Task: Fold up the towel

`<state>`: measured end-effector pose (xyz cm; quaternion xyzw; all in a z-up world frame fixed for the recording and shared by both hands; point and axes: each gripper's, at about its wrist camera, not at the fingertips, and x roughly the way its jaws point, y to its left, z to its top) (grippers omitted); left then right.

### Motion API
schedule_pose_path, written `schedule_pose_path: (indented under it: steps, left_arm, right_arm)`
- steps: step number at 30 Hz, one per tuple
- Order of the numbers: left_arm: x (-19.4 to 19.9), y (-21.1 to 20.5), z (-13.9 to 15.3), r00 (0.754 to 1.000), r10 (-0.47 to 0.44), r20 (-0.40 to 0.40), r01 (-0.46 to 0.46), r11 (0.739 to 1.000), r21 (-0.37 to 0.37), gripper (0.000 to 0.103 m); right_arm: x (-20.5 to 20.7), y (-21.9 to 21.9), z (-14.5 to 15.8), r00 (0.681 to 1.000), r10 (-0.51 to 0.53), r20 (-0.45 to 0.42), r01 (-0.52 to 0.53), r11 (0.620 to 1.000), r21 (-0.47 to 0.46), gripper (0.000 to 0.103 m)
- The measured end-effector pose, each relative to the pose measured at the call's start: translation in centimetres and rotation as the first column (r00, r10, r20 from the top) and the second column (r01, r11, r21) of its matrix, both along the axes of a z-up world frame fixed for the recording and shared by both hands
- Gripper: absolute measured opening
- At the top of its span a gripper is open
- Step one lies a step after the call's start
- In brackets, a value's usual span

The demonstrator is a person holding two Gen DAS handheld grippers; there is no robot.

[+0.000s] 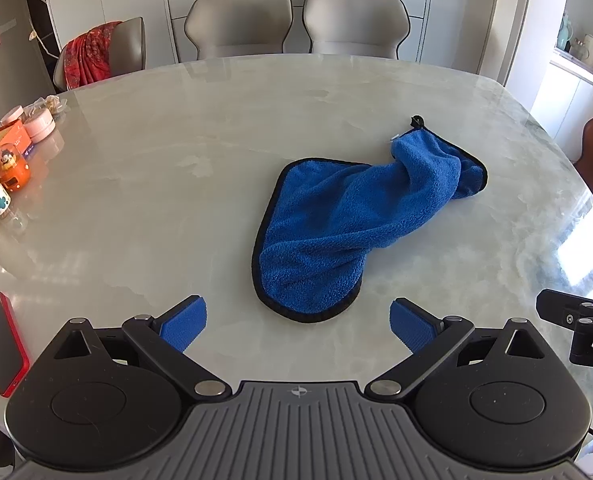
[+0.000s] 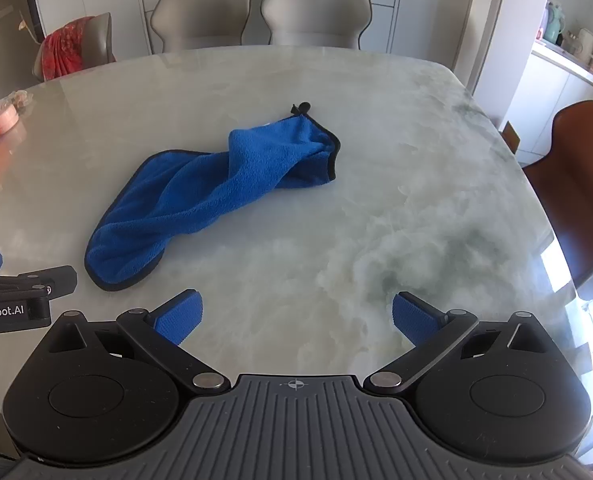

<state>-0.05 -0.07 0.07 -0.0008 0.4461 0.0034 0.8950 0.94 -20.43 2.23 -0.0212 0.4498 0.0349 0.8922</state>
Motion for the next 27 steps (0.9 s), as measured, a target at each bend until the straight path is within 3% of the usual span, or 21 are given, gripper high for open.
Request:
schedule_pose_path:
  steps: [27]
  left_arm:
    - [0.14,0.04,0.0,1.0,-0.005,-0.009,0.005,1.0,0.009,0.1]
  right_arm:
    - [-0.21,0.26,0.13,1.0,0.0,-0.01,0.0,1.0,-0.008,0.102]
